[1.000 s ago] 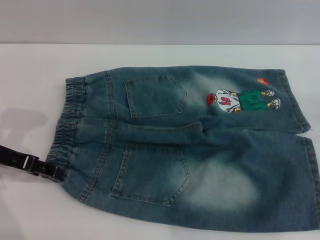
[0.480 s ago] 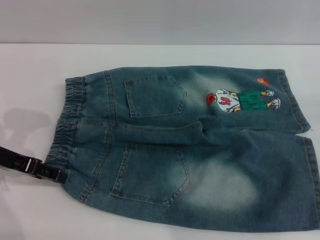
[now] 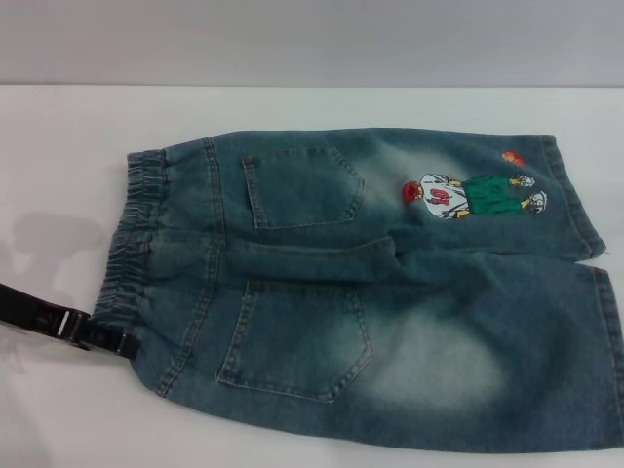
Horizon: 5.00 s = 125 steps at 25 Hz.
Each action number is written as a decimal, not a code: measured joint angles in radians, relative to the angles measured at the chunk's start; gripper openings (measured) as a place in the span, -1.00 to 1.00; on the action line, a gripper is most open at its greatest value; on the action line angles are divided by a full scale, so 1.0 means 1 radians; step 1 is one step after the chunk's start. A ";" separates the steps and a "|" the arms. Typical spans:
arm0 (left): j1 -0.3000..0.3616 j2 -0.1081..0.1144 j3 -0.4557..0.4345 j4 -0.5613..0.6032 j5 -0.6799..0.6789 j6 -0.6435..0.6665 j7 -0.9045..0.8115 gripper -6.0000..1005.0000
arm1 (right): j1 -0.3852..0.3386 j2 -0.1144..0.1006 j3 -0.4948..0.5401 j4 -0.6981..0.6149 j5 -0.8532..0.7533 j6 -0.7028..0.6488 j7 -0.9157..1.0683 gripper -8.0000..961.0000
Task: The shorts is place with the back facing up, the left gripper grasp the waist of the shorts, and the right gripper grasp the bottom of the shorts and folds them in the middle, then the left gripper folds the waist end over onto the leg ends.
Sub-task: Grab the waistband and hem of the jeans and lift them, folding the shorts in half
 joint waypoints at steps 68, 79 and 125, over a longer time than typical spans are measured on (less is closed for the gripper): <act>-0.048 -0.020 0.017 0.011 0.010 -0.043 0.006 -0.86 | 0.001 0.004 -0.089 -0.037 -0.028 -0.027 0.142 0.30; -0.041 -0.044 0.013 0.035 0.008 -0.052 0.051 -0.86 | 0.015 -0.020 -0.254 -0.531 -0.509 -0.589 0.961 0.30; -0.057 -0.055 0.022 0.068 0.011 -0.069 0.068 -0.86 | 0.168 -0.104 -0.394 -0.943 -2.140 -0.942 1.223 0.29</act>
